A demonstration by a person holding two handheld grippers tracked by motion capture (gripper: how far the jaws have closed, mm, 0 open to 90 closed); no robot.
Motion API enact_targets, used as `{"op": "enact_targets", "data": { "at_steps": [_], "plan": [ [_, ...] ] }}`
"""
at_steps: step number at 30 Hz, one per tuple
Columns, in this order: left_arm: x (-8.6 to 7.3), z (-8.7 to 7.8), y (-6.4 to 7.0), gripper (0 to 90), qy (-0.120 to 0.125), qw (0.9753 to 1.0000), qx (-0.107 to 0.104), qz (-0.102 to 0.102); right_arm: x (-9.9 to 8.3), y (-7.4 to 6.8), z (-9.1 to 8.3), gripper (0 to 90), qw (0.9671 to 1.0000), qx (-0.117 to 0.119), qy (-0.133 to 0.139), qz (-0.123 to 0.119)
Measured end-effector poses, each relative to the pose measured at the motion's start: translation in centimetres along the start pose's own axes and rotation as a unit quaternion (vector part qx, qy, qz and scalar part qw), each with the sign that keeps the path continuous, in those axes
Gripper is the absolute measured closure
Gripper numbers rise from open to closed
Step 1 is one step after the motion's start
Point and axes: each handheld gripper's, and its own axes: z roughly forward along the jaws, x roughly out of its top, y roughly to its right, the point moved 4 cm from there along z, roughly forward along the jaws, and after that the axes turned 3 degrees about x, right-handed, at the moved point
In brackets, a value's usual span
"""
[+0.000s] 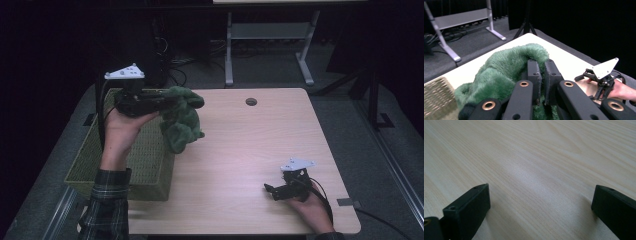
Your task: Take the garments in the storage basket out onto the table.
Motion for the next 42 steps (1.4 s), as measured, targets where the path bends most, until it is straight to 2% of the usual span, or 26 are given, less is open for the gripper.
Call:
{"op": "enact_targets", "data": {
  "at_steps": [12,22,26,29,31,38,42],
  "plan": [
    [-0.4,4.5,2.7,85.4,-0.014,0.9994,-0.032,0.006,0.0,0.0,0.0,1.8,1.0000,0.001,0.000,0.002],
    [-2.0,8.2,5.2,85.6,-0.033,0.9977,-0.059,0.000,0.0,0.0,0.0,1.8,1.0000,0.001,0.001,0.002],
    [-3.0,9.7,6.1,85.7,-0.042,0.9973,-0.061,-0.004,0.0,0.0,0.0,1.8,1.0000,0.001,0.001,0.002],
    [-3.9,11.2,6.7,85.7,-0.059,0.9968,-0.054,-0.003,0.0,0.0,0.0,1.8,1.0000,0.001,0.001,0.002],
    [-4.4,12.0,7.0,85.7,-0.068,0.9965,-0.047,-0.003,0.0,0.0,0.0,1.8,1.0000,0.000,0.001,0.002],
    [-7.1,15.0,7.4,85.7,-0.091,0.9947,-0.046,-0.017,0.0,-0.1,0.0,1.8,1.0000,0.002,0.001,0.000],
    [-8.9,16.9,7.8,85.7,-0.109,0.9926,-0.046,-0.026,0.0,-0.1,0.0,1.8,1.0000,0.002,0.000,-0.002]
  ]
}}
